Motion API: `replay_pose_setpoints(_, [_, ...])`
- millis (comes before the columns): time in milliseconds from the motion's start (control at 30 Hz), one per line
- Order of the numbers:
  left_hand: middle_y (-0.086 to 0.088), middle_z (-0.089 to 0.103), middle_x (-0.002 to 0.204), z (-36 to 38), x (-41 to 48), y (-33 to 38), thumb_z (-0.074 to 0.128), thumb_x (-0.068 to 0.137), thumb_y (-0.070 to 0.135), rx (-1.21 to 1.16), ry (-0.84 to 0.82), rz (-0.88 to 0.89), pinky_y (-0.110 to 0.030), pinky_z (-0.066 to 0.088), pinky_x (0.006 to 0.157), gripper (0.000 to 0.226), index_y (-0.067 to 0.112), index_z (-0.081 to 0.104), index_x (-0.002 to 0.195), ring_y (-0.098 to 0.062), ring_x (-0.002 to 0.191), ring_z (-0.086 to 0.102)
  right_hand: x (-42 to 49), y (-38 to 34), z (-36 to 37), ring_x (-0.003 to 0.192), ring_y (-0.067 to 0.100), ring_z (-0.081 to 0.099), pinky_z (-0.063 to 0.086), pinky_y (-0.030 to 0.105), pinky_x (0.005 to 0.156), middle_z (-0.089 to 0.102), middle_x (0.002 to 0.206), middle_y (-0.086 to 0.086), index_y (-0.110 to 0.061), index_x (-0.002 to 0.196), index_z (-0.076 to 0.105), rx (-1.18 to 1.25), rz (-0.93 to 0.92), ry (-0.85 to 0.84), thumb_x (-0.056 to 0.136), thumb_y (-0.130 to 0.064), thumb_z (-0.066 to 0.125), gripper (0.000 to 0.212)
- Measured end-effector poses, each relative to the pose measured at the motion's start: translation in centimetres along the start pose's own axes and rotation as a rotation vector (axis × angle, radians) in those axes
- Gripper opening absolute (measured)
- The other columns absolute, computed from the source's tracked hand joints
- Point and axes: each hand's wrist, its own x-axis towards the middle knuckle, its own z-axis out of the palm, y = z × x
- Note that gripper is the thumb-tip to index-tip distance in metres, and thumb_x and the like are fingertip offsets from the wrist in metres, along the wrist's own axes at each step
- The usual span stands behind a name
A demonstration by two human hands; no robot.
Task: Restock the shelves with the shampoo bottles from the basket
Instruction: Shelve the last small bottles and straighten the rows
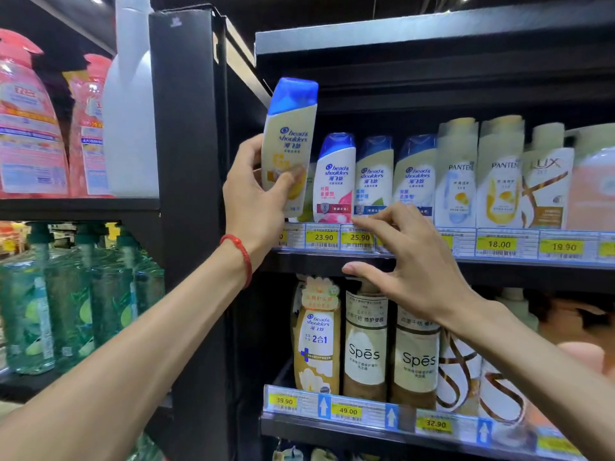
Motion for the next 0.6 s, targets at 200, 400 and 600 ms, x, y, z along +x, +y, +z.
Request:
replay_pose_setpoints(200, [0.007,0.065,0.118,0.8,-0.1,-2.2,0.069,0.096,0.023,0.055,-0.105,-0.098,-0.017,0.059,0.079,0.043,0.014,0.051,0.134,-0.003,0.103,0.067,-0.1,0.1,0.0,0.103,0.021,0.055,0.044,0.032,0.083,0.058,0.111,0.000,-0.018,0.139,0.066,-0.014,0.009,0.003,0.086,-0.061,0.069,0.068])
replay_pose_setpoints(400, [0.017,0.064,0.108,0.9,0.0,-3.2,0.065,0.099,0.031,0.129,-0.195,-0.174,-0.014,0.056,0.073,0.043,0.021,0.045,0.136,0.007,0.093,0.067,-0.3,0.2,0.3,0.103,0.023,0.056,0.048,0.037,0.083,0.059,0.112,0.003,-0.016,0.139,0.065,-0.029,-0.003,0.024,0.087,-0.061,0.067,0.068])
replay_pose_setpoints(600, [0.017,0.063,0.101,0.9,0.1,-3.6,0.061,0.101,0.036,0.163,-0.236,-0.268,-0.020,0.053,0.070,0.037,0.023,0.043,0.131,-0.001,0.087,0.068,-0.4,0.3,0.6,0.105,0.023,0.057,0.049,0.038,0.085,0.059,0.114,0.003,-0.016,0.140,0.064,-0.050,-0.006,0.030,0.090,-0.063,0.064,0.068])
